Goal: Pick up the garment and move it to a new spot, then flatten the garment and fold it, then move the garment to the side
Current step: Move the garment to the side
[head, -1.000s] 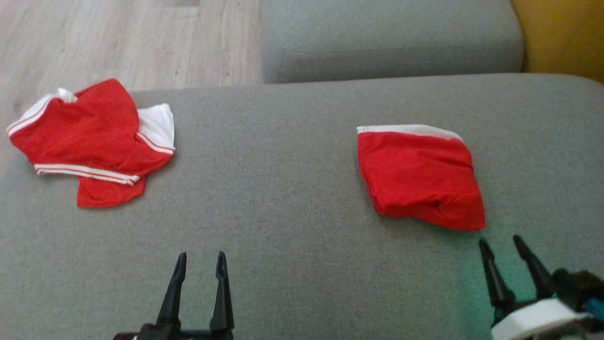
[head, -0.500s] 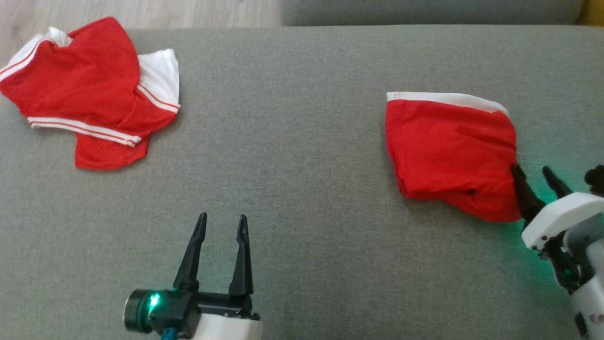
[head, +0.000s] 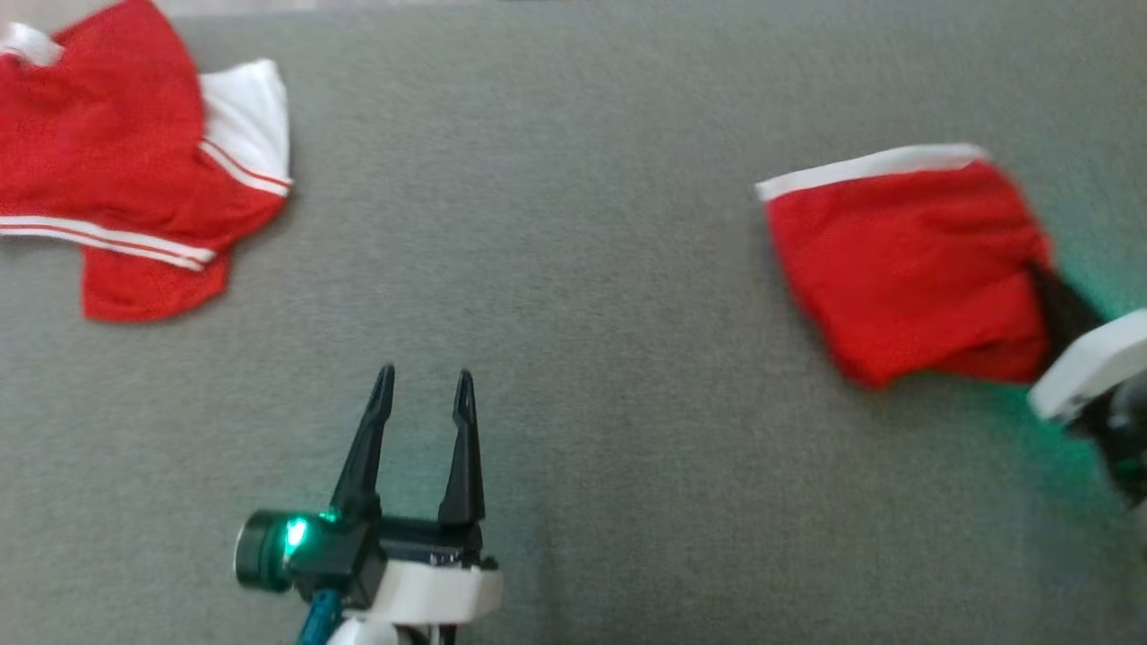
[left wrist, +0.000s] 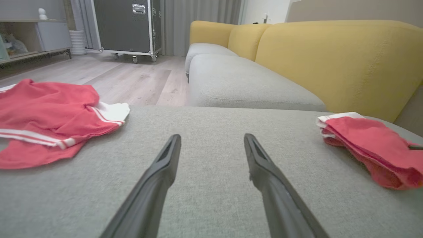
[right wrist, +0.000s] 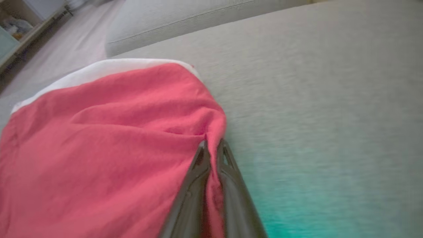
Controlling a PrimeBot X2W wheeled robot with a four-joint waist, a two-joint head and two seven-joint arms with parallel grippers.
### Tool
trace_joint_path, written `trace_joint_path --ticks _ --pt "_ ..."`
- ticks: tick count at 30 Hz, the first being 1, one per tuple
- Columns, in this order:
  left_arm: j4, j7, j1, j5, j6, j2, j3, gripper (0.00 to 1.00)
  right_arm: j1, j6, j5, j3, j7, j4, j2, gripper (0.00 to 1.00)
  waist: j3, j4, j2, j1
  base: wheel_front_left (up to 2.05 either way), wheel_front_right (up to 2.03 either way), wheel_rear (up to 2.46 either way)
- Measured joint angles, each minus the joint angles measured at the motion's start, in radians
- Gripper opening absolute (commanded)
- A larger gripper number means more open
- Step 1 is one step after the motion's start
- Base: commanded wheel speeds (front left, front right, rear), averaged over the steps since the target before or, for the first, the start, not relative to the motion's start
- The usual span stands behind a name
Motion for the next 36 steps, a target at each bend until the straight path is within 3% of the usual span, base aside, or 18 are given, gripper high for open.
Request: trace_joint_path --ticks 11,17,18,19,23,26,31,36 --pt "-0.001 0.000 -0.142 0.055 -0.023 -0.001 0.000 1.00 -0.121 0.000 0.028 -0.058 0.002 0.027 -0.236 0.00 0.155 -0.093 0.0000 0.0002 0.00 0.00 0.00" --pt "0.011 0.000 -0.207 0.075 -0.032 -0.001 0.002 1.00 -0.170 0.000 -0.021 -0.109 -0.037 0.068 -0.288 0.00 0.230 -0.134 0.0000 0.0002 0.00 0.00 0.00" --pt "0.014 0.000 -0.212 0.075 -0.035 -0.001 0.002 1.00 -0.178 0.000 -0.038 -0.118 -0.049 0.079 -0.289 0.46 0.238 -0.140 0.0000 0.0002 0.00 0.00 0.00" --pt "0.014 0.000 -0.212 0.075 -0.035 -0.001 0.002 1.00 -0.178 0.000 -0.038 -0.118 -0.049 0.079 -0.289 1.00 0.238 -0.140 0.0000 0.0002 0.00 0.00 0.00" --pt "0.031 0.000 -0.220 0.074 -0.040 -0.002 0.000 1.00 -0.203 0.000 -0.123 -0.152 -0.127 0.129 -0.283 1.00 0.242 -0.154 0.0000 0.0002 0.00 0.00 0.00" --pt "0.040 0.000 -0.220 0.071 -0.040 -0.002 -0.001 1.00 -0.216 0.000 -0.188 -0.162 -0.201 0.140 -0.243 1.00 0.219 -0.152 0.0000 -0.0002 0.00 0.00 0.00" --pt "0.049 0.000 -0.206 0.038 -0.038 -0.002 0.000 1.00 -0.194 0.000 -0.248 -0.145 -0.258 0.087 -0.118 1.00 0.157 -0.145 0.0000 -0.0001 0.00 0.00 0.00" --pt "0.062 0.000 -0.135 0.005 -0.020 -0.002 0.009 1.00 -0.070 0.000 -0.268 -0.073 -0.274 -0.016 0.014 1.00 0.070 -0.132 0.0000 -0.0002 0.00 0.00 0.00"
